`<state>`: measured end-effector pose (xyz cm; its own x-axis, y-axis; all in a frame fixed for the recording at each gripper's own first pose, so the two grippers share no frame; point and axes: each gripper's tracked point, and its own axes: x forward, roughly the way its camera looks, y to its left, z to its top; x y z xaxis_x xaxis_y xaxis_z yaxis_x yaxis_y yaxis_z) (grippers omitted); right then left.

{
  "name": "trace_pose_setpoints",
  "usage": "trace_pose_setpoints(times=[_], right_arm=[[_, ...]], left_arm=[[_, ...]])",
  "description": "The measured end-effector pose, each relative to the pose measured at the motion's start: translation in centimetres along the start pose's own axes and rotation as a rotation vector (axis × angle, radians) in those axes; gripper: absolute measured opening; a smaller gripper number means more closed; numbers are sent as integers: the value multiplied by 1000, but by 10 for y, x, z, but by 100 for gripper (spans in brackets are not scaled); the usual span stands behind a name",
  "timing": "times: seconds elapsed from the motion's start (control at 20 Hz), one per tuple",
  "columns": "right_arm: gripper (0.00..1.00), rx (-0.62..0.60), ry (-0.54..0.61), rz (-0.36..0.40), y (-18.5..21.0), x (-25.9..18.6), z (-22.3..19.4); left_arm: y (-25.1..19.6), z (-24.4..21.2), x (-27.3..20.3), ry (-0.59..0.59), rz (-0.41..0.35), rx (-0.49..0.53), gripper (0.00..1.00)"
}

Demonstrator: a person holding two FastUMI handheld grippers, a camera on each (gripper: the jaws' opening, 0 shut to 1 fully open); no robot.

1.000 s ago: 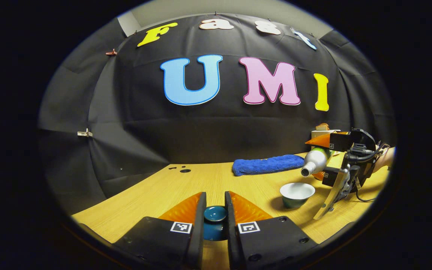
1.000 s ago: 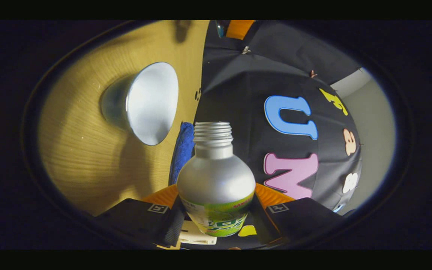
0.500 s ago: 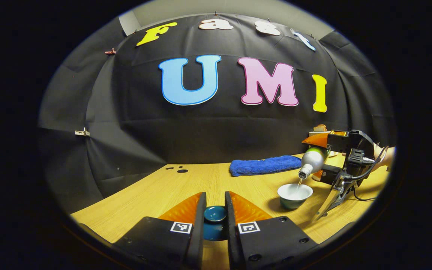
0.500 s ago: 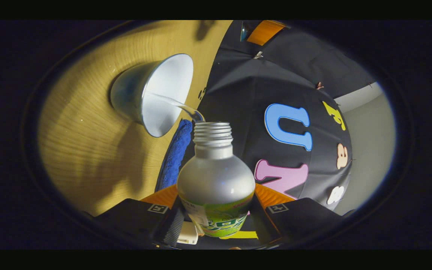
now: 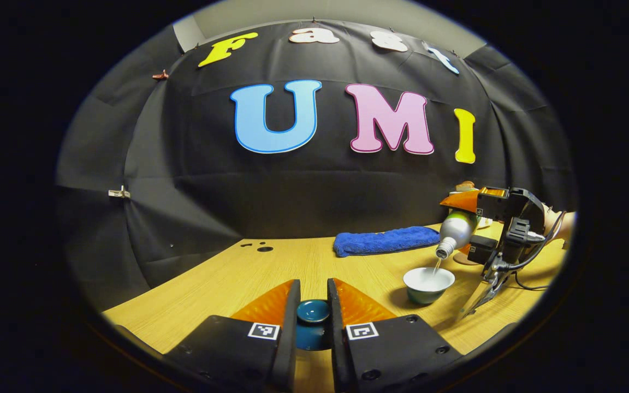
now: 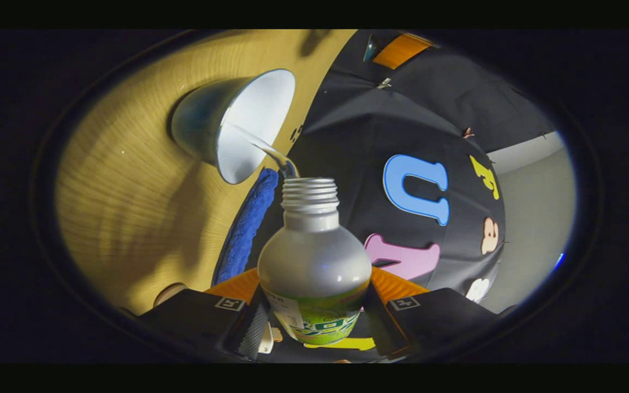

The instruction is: Open the teacup lid with one hand, grasp the water bottle and pour water into the teacup with the other hand; after pouring, place the water bottle on the coaster and then close the teacup lid.

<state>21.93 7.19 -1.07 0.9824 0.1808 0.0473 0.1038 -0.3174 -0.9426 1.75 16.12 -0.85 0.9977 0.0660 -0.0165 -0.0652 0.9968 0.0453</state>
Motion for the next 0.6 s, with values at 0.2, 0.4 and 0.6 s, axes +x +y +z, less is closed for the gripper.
trace_pose_setpoints(times=[0.2, 0.4, 0.6], right_arm=[[75, -47, -16, -11, -4, 4, 4], [80, -85, -43, -23, -9, 4, 8], [80, -111, -55, -42, -17, 6, 10]], left_arm=[[0, 0, -1, -1, 1, 0, 30], [-1, 0, 0, 0, -3, 1, 30], [-1, 0, 0, 1, -7, 1, 30]])
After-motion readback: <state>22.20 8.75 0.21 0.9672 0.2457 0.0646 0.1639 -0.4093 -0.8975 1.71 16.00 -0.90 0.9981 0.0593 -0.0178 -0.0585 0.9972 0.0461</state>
